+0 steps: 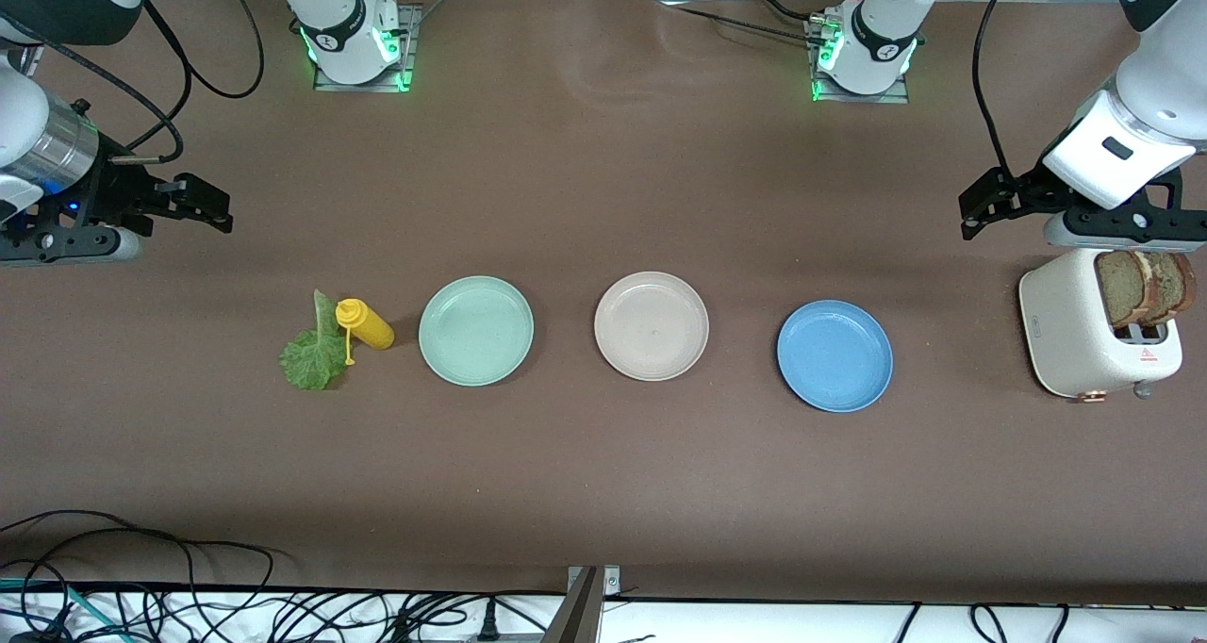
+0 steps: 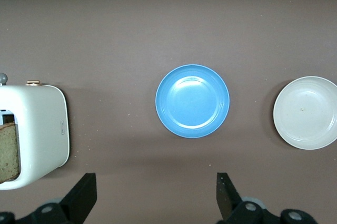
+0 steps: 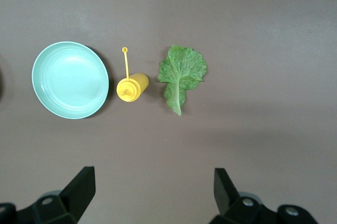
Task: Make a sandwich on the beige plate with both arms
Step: 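Reach the right gripper toward the green lettuce leaf, then grasp the lettuce with the right gripper while the left gripper grips bread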
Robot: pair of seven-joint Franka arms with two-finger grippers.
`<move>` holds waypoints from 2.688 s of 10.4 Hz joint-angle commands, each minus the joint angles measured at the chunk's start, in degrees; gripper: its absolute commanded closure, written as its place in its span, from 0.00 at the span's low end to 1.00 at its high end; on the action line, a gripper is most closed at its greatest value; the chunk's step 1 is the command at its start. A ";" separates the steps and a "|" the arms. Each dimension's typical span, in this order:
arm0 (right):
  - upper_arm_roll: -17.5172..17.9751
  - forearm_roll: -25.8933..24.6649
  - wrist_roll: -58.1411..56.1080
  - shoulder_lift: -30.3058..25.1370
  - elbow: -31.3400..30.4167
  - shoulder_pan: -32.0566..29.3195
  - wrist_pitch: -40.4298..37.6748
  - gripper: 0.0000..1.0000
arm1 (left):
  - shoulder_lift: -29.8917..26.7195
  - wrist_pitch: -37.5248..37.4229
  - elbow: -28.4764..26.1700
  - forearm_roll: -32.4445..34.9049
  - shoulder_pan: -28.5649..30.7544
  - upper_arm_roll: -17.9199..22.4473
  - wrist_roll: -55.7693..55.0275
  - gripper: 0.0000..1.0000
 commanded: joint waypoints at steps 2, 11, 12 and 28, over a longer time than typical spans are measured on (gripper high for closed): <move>0.17 1.03 -0.78 0.39 -0.13 -0.37 -0.65 0.00 | 0.09 -0.68 0.57 -0.86 0.25 -0.08 0.06 0.00; -0.80 0.33 -0.87 9.17 -1.01 -2.83 0.32 0.00 | 0.62 -0.77 0.48 -0.86 0.95 0.19 -0.38 0.00; -0.80 0.33 -0.87 10.40 -1.01 -3.35 0.23 0.00 | 0.62 -0.77 0.57 -0.86 0.95 0.18 -0.29 0.00; -0.63 0.85 -0.87 27.90 -1.10 -5.29 13.67 0.00 | 13.36 1.16 0.48 11.87 17.63 0.54 14.62 0.00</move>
